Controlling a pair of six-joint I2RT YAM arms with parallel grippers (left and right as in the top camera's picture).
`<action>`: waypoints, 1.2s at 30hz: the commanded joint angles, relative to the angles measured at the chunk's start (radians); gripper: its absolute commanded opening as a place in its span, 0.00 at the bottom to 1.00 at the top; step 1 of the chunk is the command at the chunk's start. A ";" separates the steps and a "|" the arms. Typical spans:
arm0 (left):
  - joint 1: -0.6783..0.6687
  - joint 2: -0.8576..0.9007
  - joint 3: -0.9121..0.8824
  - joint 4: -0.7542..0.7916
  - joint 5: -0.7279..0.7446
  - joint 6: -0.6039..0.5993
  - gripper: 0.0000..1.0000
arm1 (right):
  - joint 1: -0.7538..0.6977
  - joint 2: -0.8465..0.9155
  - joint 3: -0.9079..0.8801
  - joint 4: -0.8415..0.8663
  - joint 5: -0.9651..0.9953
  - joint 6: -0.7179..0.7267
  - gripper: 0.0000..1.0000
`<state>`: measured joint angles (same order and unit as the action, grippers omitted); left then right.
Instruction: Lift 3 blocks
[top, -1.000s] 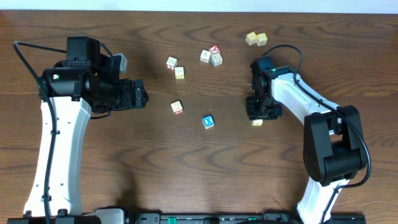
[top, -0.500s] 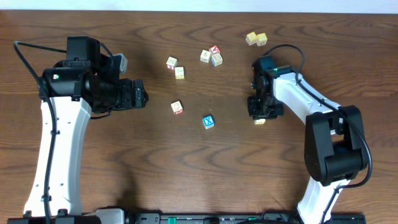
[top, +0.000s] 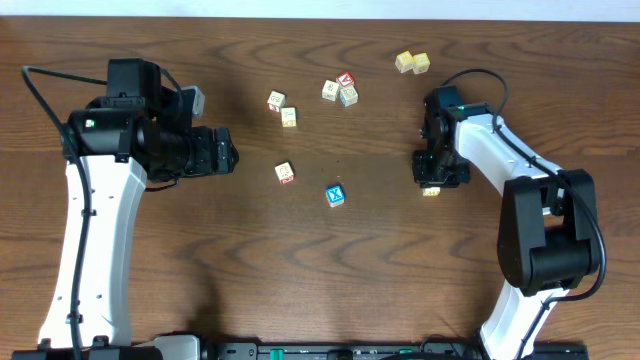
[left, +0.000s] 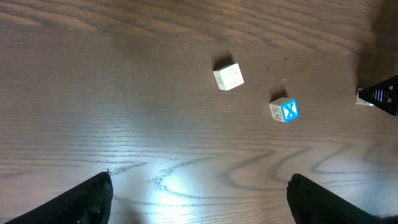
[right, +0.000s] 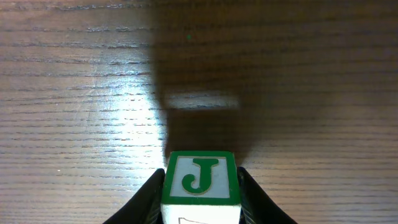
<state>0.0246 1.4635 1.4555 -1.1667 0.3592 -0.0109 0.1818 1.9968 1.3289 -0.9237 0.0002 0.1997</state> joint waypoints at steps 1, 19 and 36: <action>0.003 0.003 0.021 -0.003 -0.013 -0.005 0.90 | -0.010 0.005 0.005 -0.003 0.017 -0.018 0.31; 0.003 0.003 0.021 -0.003 -0.013 -0.005 0.90 | 0.028 0.004 0.393 -0.345 -0.161 -0.026 0.72; 0.003 0.003 0.021 -0.003 -0.013 -0.005 0.90 | 0.496 0.029 0.198 0.049 0.017 0.119 0.73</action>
<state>0.0246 1.4635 1.4555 -1.1671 0.3584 -0.0109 0.6441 2.0033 1.5738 -0.8970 -0.1009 0.2646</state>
